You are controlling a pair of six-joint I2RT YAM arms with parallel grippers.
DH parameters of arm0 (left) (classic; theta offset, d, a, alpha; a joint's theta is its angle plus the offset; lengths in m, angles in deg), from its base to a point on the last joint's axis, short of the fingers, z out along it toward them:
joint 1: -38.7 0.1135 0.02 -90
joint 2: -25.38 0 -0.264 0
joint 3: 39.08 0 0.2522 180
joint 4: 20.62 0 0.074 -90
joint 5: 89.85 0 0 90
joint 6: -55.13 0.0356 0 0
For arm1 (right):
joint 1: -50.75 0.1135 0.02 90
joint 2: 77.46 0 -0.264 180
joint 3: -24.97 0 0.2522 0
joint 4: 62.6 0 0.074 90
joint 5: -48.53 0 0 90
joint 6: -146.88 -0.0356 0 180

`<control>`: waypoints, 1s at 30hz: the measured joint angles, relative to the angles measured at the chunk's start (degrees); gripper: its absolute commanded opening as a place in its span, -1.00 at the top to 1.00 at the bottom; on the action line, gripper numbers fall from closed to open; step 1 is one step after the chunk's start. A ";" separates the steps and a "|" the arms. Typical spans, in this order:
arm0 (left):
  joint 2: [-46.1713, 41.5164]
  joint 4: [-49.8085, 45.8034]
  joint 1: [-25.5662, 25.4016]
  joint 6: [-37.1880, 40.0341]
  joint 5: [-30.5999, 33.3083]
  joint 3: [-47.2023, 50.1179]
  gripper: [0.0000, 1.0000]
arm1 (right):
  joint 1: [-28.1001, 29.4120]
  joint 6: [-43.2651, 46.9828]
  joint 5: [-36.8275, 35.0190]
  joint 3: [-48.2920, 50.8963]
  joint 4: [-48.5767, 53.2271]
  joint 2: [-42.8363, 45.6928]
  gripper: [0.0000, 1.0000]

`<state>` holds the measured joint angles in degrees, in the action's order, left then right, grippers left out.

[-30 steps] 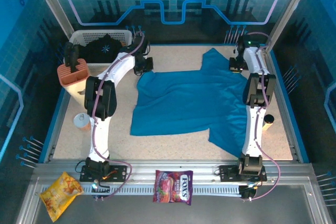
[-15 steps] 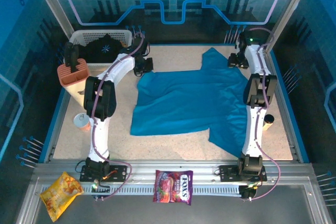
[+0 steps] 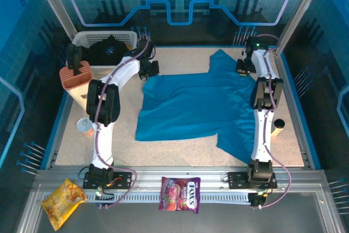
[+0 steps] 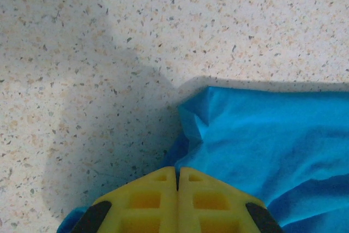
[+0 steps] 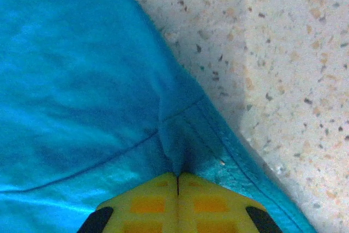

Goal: Fold and stack the t-shirts

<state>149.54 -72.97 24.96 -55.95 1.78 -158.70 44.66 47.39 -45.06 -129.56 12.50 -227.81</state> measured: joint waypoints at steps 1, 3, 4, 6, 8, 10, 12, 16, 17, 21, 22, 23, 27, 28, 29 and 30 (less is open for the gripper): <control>-0.37 -0.07 0.00 0.00 0.00 0.50 1.00 | 0.00 -0.13 0.44 2.01 -0.33 1.11 1.00; -1.11 -0.07 0.00 0.00 0.02 1.07 1.00 | 0.02 -0.55 1.29 6.16 -0.72 3.87 1.00; -1.49 -0.02 0.00 0.00 0.02 1.11 1.00 | 0.02 -0.76 1.64 8.74 -1.16 5.81 1.00; -2.19 0.09 0.02 0.00 0.02 1.14 1.00 | 0.07 -1.22 2.40 14.01 -2.12 10.47 1.00; -2.95 0.31 0.02 0.00 0.02 1.16 1.00 | 0.44 -1.79 2.86 20.68 -3.87 17.42 1.00; -3.58 0.79 0.04 0.00 0.02 1.42 1.00 | 1.33 -2.56 3.17 27.39 -6.16 25.03 1.00; -4.09 1.29 0.07 -0.02 0.00 1.97 1.00 | 2.93 -3.69 3.26 34.18 -9.29 32.57 1.00; -4.22 2.12 0.07 -0.72 -0.02 3.43 1.00 | 8.31 -6.95 3.78 47.91 -15.45 43.50 1.00; -4.22 2.14 0.07 -1.05 -0.09 3.80 1.00 | 9.84 -7.76 3.91 51.15 -16.96 44.70 1.00; -4.22 2.56 0.07 -1.46 -0.48 4.85 1.00 | 15.93 -12.20 4.07 62.95 -21.73 45.35 1.00; -4.22 2.75 0.07 -1.46 -0.48 5.07 1.00 | 17.42 -13.44 4.04 65.55 -22.40 45.35 0.96; -4.22 2.95 0.07 -1.46 -0.48 5.25 1.00 | 18.62 -14.47 4.09 67.30 -22.97 45.35 0.80; -4.22 3.37 0.07 -1.46 -0.46 6.08 1.00 | 22.86 -17.62 4.31 69.77 -24.13 45.35 0.19; -4.22 3.37 0.07 -1.46 -0.46 6.21 1.00 | 23.19 -17.81 4.26 69.09 -23.98 45.35 0.09; -4.22 3.37 0.07 -1.46 -0.46 6.32 1.00 | 23.21 -18.03 4.02 68.26 -23.82 45.35 0.02; -4.22 3.39 0.07 -1.44 -0.46 6.40 1.00 | 23.04 -18.01 3.54 67.01 -23.45 45.35 -0.02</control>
<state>145.32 -69.58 25.03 -57.39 1.32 -152.30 67.70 29.38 -41.52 -62.54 -10.95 -182.45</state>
